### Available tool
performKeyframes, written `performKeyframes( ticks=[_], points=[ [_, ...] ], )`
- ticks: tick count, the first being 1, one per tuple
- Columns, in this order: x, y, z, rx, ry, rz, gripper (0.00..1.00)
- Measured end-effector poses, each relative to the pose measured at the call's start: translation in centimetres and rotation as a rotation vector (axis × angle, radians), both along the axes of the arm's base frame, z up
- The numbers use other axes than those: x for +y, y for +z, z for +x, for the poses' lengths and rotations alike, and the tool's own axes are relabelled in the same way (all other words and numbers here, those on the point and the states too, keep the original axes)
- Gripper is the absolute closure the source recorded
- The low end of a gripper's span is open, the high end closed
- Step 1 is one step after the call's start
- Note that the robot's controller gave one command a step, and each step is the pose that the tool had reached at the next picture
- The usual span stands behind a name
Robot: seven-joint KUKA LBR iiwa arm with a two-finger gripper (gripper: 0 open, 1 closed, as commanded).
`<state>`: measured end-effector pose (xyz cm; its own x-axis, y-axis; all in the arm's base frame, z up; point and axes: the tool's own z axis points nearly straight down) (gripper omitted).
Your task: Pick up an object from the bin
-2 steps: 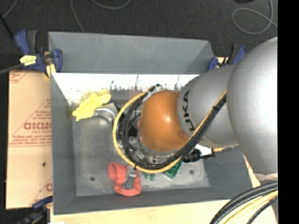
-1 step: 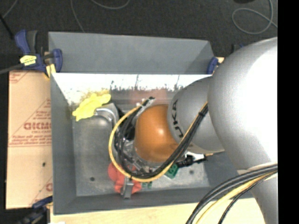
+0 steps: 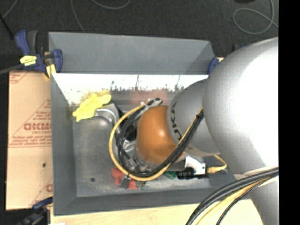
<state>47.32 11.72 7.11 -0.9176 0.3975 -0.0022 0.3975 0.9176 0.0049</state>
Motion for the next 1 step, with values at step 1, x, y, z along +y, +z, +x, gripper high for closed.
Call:
performKeyframes(
  ticks=[1],
  points=[
    [0.0,0.0,0.0,0.0,-0.001,0.0,1.0]
  ],
)
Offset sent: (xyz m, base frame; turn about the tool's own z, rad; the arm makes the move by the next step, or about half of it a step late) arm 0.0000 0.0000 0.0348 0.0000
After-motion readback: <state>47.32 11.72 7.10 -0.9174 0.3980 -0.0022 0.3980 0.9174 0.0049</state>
